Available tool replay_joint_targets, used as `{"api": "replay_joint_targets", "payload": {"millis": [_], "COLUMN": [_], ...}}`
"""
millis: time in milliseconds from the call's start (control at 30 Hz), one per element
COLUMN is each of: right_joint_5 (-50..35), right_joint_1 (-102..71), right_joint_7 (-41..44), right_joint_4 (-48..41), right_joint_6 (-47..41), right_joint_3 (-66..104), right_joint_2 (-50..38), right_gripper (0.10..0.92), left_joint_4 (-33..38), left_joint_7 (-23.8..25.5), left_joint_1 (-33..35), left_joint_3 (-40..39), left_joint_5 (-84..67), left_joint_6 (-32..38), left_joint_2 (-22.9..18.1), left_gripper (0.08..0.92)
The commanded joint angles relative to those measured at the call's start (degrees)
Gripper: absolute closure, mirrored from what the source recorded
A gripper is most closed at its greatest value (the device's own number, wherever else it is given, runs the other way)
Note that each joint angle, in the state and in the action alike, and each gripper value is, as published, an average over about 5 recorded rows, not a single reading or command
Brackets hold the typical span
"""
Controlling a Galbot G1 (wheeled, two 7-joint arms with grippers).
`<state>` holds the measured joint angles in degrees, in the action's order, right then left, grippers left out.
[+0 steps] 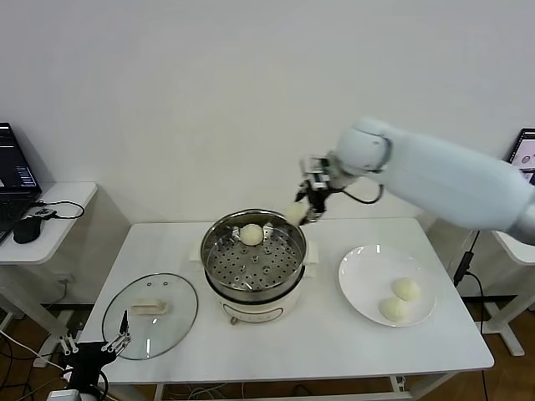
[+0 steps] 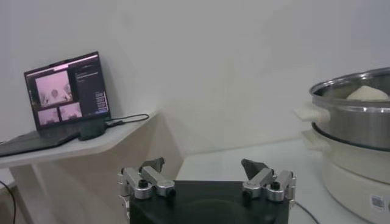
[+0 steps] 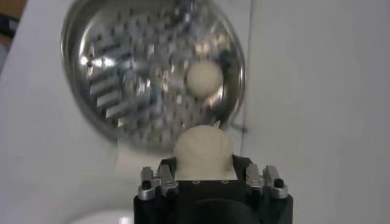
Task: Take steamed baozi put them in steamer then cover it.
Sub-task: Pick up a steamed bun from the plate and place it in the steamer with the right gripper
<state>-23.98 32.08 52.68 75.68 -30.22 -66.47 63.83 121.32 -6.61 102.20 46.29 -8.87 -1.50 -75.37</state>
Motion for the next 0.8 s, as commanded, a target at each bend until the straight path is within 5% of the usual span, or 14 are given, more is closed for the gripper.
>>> {"api": "replay_joint_targets", "payload": {"millis": [33,600,800], "right_joint_5": [-5.26,0.65,1.64], "right_joint_1": [-5.96,-13.15,-10.15], "right_joint_7": [-4.03,-7.29,-3.65], "right_joint_4": [-7.55,-18.15,-15.06], "right_joint_6": [-5.7,-5.15,-3.99], "right_joint_3": [-2.07,-0.44,0.16], "right_joint_2": [15.73,22.44,19.18], "right_gripper": [0.431,0.431,0.324], "left_joint_4": [-0.02,-0.86,-0.71], "left_joint_7": [0.01,-0.04,-0.05], "left_joint_1": [-0.03,-0.9,-0.93], "left_joint_3": [0.38,0.05,0.0], "left_joint_5": [-0.02,0.04,0.03], "left_joint_6": [0.0,0.17,0.19], "left_joint_2": [0.03,-0.23,-0.34], "left_gripper": [0.177,0.177,0.177]}}
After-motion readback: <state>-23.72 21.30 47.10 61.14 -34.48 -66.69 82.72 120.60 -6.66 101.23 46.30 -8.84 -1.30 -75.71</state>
